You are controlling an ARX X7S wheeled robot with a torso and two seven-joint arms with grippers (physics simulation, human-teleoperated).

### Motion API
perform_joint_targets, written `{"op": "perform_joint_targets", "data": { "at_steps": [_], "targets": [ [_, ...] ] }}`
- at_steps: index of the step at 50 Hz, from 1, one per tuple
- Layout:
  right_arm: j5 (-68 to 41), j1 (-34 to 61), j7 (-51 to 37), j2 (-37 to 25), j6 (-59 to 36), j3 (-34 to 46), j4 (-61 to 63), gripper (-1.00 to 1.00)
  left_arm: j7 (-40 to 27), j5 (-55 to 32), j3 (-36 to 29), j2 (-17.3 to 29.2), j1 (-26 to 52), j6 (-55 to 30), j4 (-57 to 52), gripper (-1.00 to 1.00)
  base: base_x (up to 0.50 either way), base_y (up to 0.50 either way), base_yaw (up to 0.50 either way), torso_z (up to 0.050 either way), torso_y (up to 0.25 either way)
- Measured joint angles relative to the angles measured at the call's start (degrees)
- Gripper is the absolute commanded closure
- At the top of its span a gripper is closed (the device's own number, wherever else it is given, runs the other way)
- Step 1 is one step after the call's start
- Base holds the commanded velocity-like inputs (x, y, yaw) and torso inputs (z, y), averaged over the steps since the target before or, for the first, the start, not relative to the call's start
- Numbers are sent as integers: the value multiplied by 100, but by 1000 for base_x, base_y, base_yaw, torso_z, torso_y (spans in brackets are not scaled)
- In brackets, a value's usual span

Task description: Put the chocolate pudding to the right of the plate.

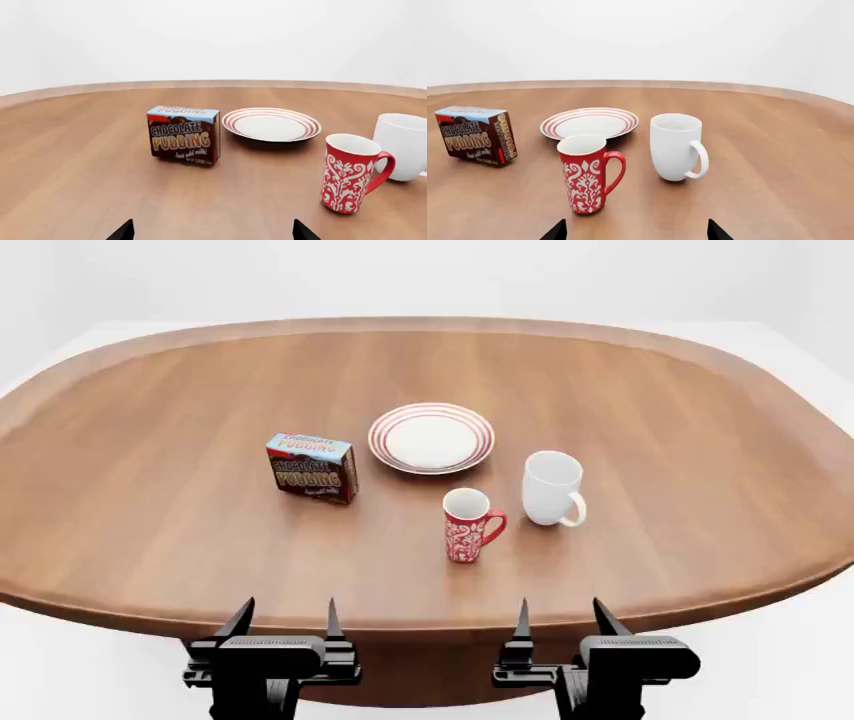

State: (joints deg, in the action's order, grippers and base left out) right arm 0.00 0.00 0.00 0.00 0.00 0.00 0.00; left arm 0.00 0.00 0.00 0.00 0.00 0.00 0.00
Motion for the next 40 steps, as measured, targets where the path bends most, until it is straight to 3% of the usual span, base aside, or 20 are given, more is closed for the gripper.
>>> {"op": "perform_joint_targets", "data": {
  "at_steps": [5, 33, 40],
  "targets": [
    [-51, 9, -119, -35, -37, 43, -35, -100, -62, -24, -61, 47, 14, -10, 13, -100, 0, 0, 0, 0, 0],
    [-415, -15, -754, -325, 25, 346, -149, -100, -478, -229, -486, 353, 78, -14, 202, -100, 0, 500, 0, 0, 0],
    [-445, 72, -823, -399, -214, 452, 52, -100, -524, -351, -521, 460, 189, -493, -84, -100, 0, 214, 0, 0, 0]
  ]
}}
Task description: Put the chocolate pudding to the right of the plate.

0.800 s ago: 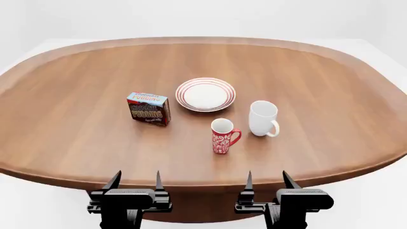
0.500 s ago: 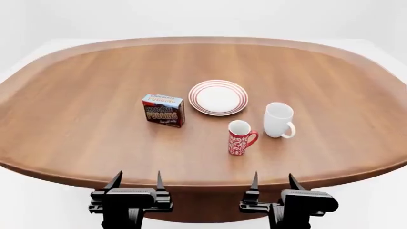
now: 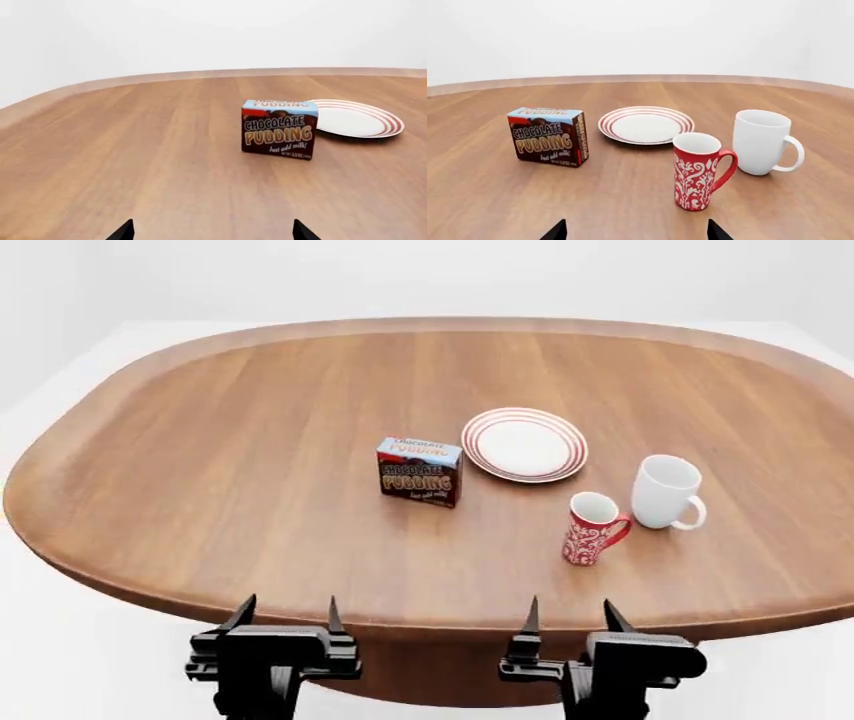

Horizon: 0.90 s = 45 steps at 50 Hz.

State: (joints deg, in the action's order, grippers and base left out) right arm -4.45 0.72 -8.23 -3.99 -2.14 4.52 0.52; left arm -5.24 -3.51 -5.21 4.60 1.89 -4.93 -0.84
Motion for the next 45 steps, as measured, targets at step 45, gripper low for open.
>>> {"op": "perform_joint_targets", "data": {
  "at_steps": [45],
  "targets": [
    [-1297, 2619, 293, -611, -4882, -295, 2287, -100, -4, -996, 317, 595, 2274, -4098, -2248, -100, 457, 0, 0, 0, 0]
  ]
}}
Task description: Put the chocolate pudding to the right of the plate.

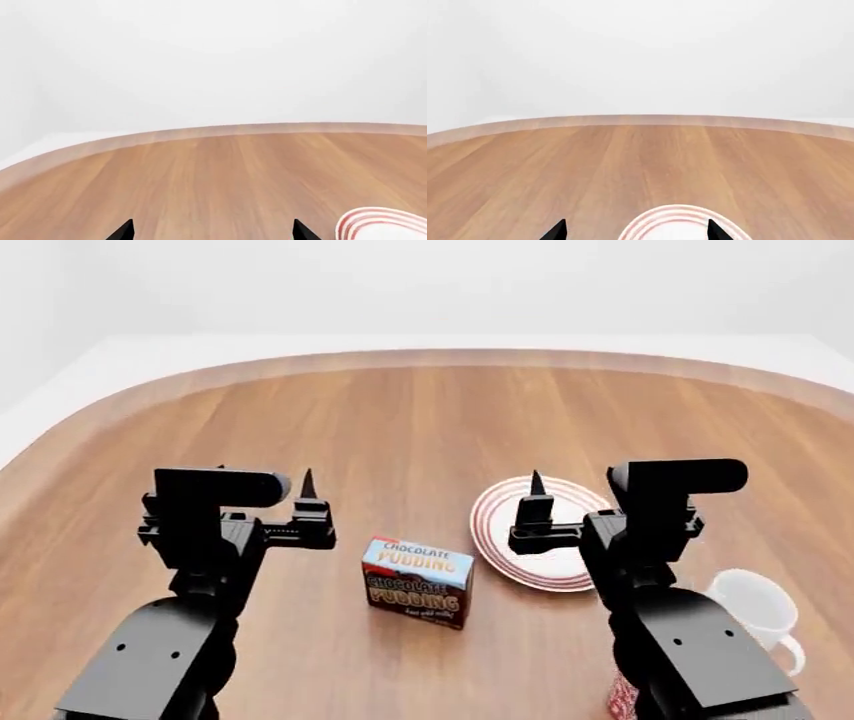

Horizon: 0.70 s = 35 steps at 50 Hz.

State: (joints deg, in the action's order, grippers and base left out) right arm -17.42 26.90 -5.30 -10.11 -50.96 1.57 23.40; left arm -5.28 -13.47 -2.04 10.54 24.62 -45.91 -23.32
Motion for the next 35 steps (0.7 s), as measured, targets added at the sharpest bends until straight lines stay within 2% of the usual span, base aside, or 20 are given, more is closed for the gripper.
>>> {"op": "perform_joint_targets", "data": {
  "at_steps": [35],
  "targets": [
    [-160, 51, -28, -58, 13, 43, -153, -100, -80, -94, -18, 102, -6, 90, 80, -100, 500, 0, 0, 0, 1]
  ]
}}
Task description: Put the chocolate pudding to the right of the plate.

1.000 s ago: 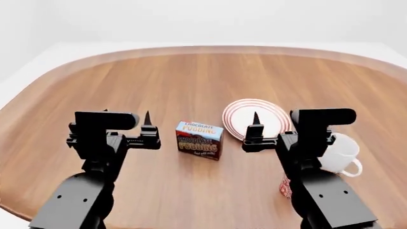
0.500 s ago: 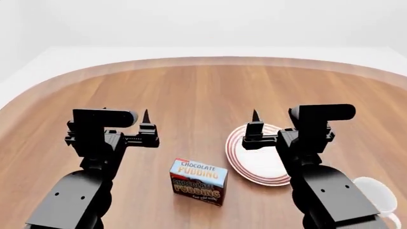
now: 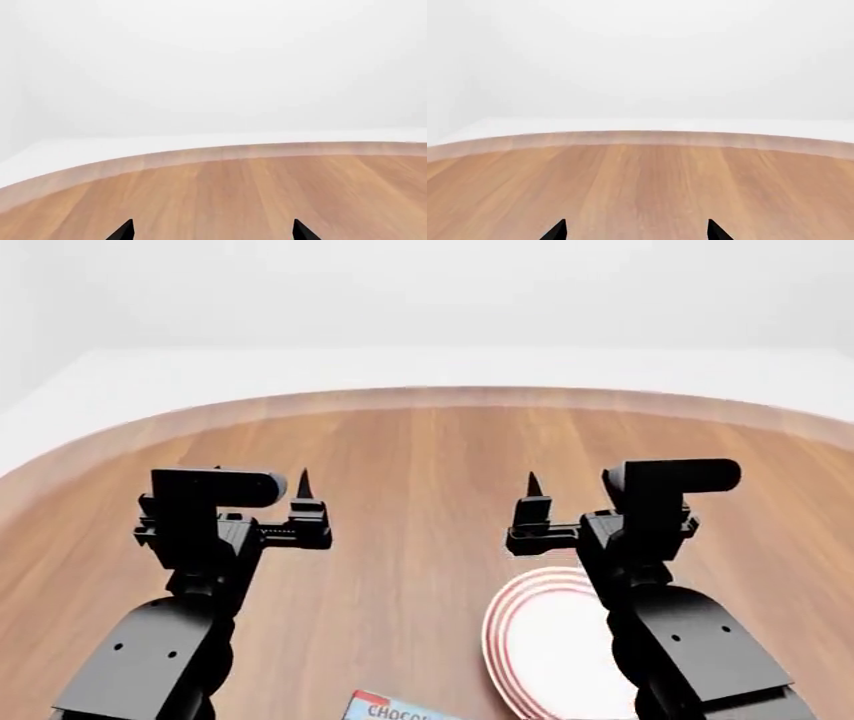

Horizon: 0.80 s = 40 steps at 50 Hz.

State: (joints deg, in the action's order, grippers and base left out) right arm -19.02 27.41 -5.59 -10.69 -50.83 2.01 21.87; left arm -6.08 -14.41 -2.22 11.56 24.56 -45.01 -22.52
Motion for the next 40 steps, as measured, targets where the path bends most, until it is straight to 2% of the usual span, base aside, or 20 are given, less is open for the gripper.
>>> {"op": "perform_joint_targets", "data": {
  "at_steps": [6, 9, 16, 26, 40],
  "targets": [
    [60, 78, -100, -25, -86, 59, -40, -100, -18, -9, -14, 13, 15, 7, 16, -100, 167, 0, 0, 0, 2],
    [-14, 361, -20, -244, -512, 353, 108, -100, -24, -14, -16, 22, 8, 20, 34, -100, 0, 0, 0, 0, 0],
    [-1414, 1251, -342, -944, -2175, 1070, 412, -100, -38, -26, -20, 41, 2, 50, 79, -100, 0, 0, 0, 0, 0],
    [-2634, 1982, -603, -1567, -3181, 1770, 540, -100, -59, -43, -43, 61, 21, 70, 133, -100, 0, 0, 0, 0, 0],
    [-3298, 3086, 1031, -2737, -2975, 3178, 867, -100, -92, -61, -70, 96, 43, 90, 200, -100, 0, 0, 0, 0, 0]
  ]
}}
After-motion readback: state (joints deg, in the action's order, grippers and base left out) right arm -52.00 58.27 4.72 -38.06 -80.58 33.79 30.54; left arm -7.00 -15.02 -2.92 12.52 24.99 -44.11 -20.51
